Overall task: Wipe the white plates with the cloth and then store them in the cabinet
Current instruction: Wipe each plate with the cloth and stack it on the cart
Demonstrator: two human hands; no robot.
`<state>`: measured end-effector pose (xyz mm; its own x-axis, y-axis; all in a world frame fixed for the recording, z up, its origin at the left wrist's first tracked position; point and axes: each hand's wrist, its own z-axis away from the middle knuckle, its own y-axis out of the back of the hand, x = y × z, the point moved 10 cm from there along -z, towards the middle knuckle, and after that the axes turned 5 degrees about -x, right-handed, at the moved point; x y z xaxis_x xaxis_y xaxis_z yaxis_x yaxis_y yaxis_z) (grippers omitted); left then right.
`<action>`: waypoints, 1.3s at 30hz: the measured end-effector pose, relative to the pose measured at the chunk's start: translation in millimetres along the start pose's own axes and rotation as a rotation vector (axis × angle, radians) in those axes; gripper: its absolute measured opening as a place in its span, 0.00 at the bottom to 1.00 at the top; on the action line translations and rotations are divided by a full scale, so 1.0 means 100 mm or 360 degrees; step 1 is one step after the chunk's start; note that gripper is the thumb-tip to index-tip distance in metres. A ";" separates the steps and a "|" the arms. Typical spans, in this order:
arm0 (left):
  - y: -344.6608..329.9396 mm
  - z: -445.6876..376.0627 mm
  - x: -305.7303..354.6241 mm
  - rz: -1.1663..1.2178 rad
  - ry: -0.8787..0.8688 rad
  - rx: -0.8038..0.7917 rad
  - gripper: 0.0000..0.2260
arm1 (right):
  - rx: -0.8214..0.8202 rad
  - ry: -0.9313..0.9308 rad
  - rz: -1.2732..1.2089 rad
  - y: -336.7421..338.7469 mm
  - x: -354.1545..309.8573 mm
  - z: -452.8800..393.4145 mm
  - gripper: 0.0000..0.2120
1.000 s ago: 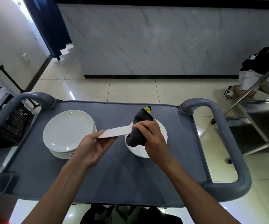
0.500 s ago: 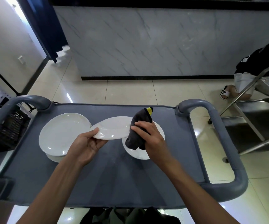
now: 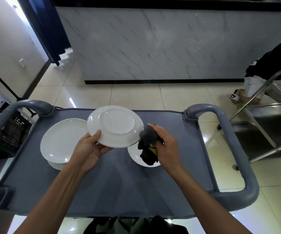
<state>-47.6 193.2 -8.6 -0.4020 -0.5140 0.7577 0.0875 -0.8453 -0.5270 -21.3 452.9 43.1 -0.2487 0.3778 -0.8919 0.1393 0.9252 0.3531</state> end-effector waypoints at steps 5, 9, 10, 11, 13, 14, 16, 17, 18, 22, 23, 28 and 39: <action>-0.11 0.03 -0.01 -0.0241 -0.0092 0.0059 0.14 | 0.0063 -0.0060 -0.0012 -0.15 -0.09 -0.05 0.27; -0.24 0.11 0.01 -0.0403 -0.0191 0.0043 0.12 | 0.0089 -0.0062 -0.0032 -0.32 -0.19 -0.07 0.27; -0.26 0.13 0.03 -0.0408 -0.0210 0.0038 0.12 | 0.0060 -0.0047 -0.0005 -0.37 -0.21 -0.06 0.27; -0.28 0.15 0.06 -0.0393 -0.0222 0.0038 0.12 | 0.0015 -0.0012 0.0049 -0.42 -0.24 -0.06 0.28; -0.27 0.17 0.09 -0.0324 -0.0222 0.0051 0.12 | -0.0111 0.0137 0.0260 -0.55 -0.32 -0.03 0.28; -0.25 0.18 0.10 -0.0295 -0.0219 0.0060 0.12 | -0.0166 0.0222 0.0381 -0.62 -0.37 0.00 0.27; -0.22 0.18 0.11 -0.0272 -0.0222 0.0081 0.11 | -0.0228 0.0314 0.0514 -0.70 -0.40 0.06 0.27; -0.21 0.19 0.11 -0.0271 -0.0229 0.0089 0.11 | -0.0240 0.0321 0.0524 -0.72 -0.40 0.08 0.27; -0.20 0.19 0.11 -0.0276 -0.0238 0.0092 0.10 | -0.0241 0.0315 0.0517 -0.72 -0.38 0.10 0.28; -0.20 0.18 0.09 -0.0329 -0.0307 0.0057 0.10 | -0.0149 0.0257 0.0456 -0.70 -0.38 0.12 0.29; -0.22 0.18 0.11 -0.0356 -0.0332 0.0029 0.10 | -0.0128 0.0236 0.0439 -0.70 -0.39 0.12 0.29; -0.40 0.18 0.20 -0.0556 -0.0406 -0.0220 0.14 | -0.0104 0.0025 0.0229 -0.70 -0.40 0.00 0.30; -0.63 0.24 0.22 -0.0753 -0.0417 -0.0441 0.16 | -0.0066 0.0092 0.0188 -0.59 -0.75 -0.43 0.28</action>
<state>-40.0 231.9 50.6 -0.0988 -0.1401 0.9852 -0.3006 -0.9396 -0.1637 -51.9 372.1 101.1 -0.2879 0.4844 -0.8261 0.1315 0.8744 0.4670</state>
